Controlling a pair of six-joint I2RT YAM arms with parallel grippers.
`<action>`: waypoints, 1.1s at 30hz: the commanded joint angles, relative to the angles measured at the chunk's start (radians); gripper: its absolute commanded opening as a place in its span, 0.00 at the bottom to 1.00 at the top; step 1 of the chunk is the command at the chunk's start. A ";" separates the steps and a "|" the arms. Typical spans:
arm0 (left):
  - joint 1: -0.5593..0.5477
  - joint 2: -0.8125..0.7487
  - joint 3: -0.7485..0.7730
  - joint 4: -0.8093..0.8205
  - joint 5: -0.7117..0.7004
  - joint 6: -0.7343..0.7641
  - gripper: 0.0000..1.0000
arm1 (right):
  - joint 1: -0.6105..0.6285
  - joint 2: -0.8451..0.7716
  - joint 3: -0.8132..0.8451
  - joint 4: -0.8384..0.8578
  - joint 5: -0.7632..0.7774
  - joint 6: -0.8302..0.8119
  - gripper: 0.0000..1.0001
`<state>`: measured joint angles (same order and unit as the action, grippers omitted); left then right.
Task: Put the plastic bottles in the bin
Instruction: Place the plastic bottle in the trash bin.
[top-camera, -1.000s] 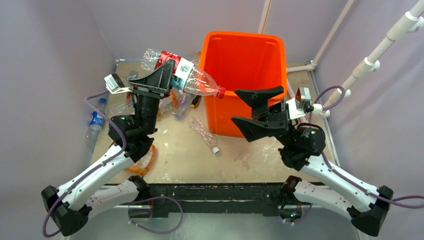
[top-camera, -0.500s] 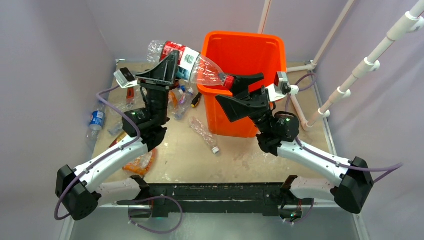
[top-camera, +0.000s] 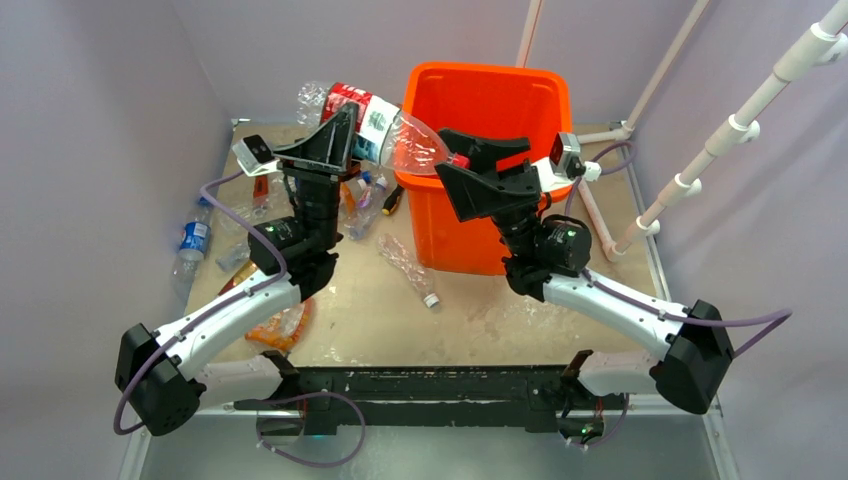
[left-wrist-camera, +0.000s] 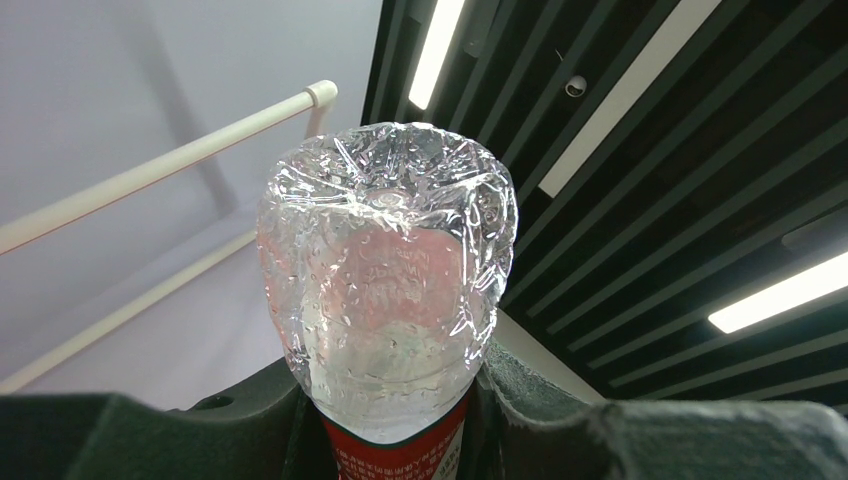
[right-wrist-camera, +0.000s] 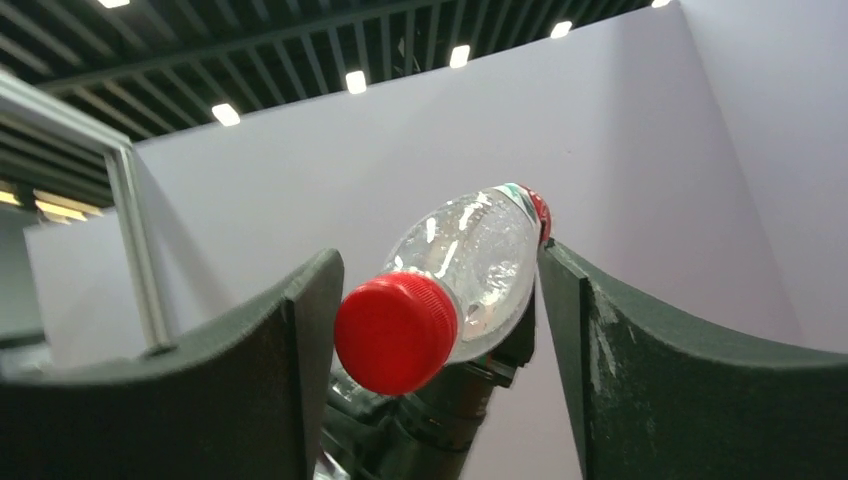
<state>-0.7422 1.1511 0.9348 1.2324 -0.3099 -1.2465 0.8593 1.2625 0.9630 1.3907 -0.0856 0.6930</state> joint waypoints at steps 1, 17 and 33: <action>-0.008 -0.006 -0.002 0.059 0.025 -0.027 0.00 | 0.007 -0.003 0.044 0.019 0.021 0.007 0.64; -0.010 -0.313 0.027 -0.639 -0.139 0.275 0.98 | 0.007 -0.329 0.175 -0.728 0.101 -0.395 0.00; -0.010 -0.426 0.174 -1.554 -0.384 0.596 0.99 | 0.007 -0.082 0.929 -1.983 0.659 -0.640 0.00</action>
<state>-0.7532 0.6998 1.1080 -0.1032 -0.6365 -0.7372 0.8639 1.0676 1.8370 -0.2237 0.4088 0.1051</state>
